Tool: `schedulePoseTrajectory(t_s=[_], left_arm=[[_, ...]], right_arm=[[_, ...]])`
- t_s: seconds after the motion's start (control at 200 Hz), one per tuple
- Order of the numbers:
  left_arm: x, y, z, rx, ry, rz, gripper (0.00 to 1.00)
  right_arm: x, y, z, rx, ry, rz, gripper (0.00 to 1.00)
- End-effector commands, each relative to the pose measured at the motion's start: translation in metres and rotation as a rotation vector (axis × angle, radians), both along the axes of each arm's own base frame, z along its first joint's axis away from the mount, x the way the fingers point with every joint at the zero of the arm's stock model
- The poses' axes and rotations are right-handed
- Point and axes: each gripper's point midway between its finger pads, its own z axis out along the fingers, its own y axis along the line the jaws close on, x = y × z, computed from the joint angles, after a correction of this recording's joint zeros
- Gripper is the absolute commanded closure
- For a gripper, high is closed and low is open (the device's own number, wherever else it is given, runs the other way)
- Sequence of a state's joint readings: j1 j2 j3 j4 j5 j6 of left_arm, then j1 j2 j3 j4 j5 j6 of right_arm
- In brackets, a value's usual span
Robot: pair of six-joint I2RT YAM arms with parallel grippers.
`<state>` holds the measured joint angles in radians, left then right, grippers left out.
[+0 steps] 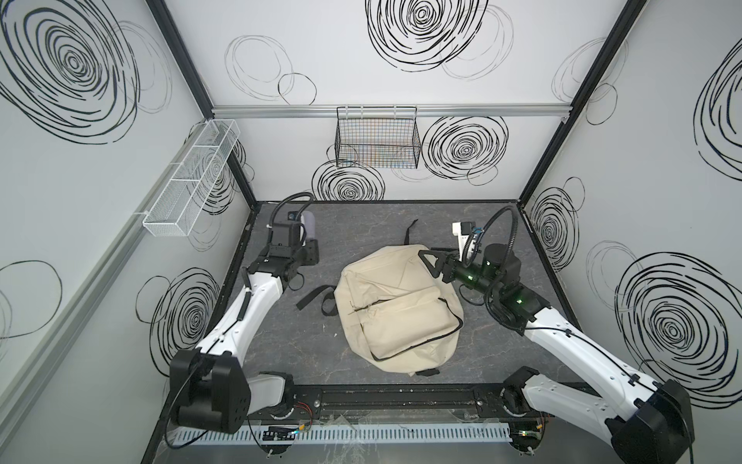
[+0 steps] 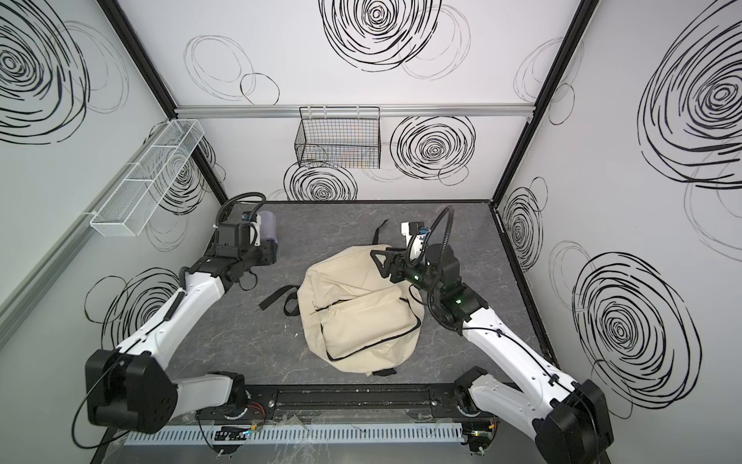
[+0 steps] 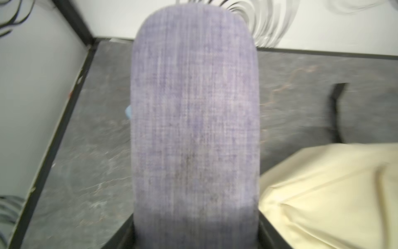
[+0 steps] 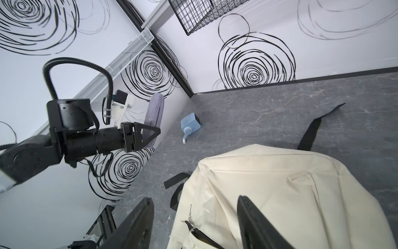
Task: Pack books, pencil case, and school supplies into a backpack
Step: Pick up the glasses case from the middle-left of the table, then pass the glasses case.
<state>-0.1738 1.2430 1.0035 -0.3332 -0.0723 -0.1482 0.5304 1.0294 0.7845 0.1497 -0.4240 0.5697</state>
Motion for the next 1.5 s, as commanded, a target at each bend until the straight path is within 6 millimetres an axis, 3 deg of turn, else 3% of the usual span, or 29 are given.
schedulePoseTrajectory(t_s=[0.0, 0.095, 0.275, 0.375, 0.515, 0.961, 1.211, 1.331, 1.496], left_arm=[[-0.013, -0.054, 0.049, -0.065, -0.165, -0.111, 0.41], [-0.033, -0.097, 0.069, -0.103, -0.236, -0.222, 0.41], [-0.069, -0.161, 0.095, -0.176, -0.312, -0.375, 0.41], [-0.084, -0.187, 0.104, -0.19, -0.336, -0.43, 0.41], [-0.097, -0.209, 0.107, -0.19, -0.344, -0.476, 0.42], [-0.099, -0.219, 0.12, -0.165, -0.378, -0.444, 0.41], [-0.103, -0.226, 0.119, -0.165, -0.375, -0.474, 0.4], [-0.107, -0.225, 0.117, -0.165, -0.369, -0.481, 0.35], [-0.114, -0.222, 0.121, -0.197, -0.388, -0.496, 0.2]], right_arm=[[0.0, 0.014, 0.032, 0.08, -0.018, 0.03, 0.35], [0.001, 0.024, 0.044, 0.106, -0.025, 0.04, 0.34], [-0.001, 0.043, 0.057, 0.133, -0.037, 0.057, 0.34], [-0.003, 0.054, 0.06, 0.145, -0.041, 0.065, 0.34], [-0.006, 0.062, 0.064, 0.163, -0.054, 0.069, 0.34], [-0.02, 0.076, 0.052, 0.232, 0.015, 0.138, 0.45], [-0.025, 0.07, 0.052, 0.276, 0.027, 0.136, 0.65], [-0.026, 0.062, 0.059, 0.287, 0.008, 0.11, 0.72], [-0.025, 0.053, 0.071, 0.3, -0.021, 0.083, 0.76]])
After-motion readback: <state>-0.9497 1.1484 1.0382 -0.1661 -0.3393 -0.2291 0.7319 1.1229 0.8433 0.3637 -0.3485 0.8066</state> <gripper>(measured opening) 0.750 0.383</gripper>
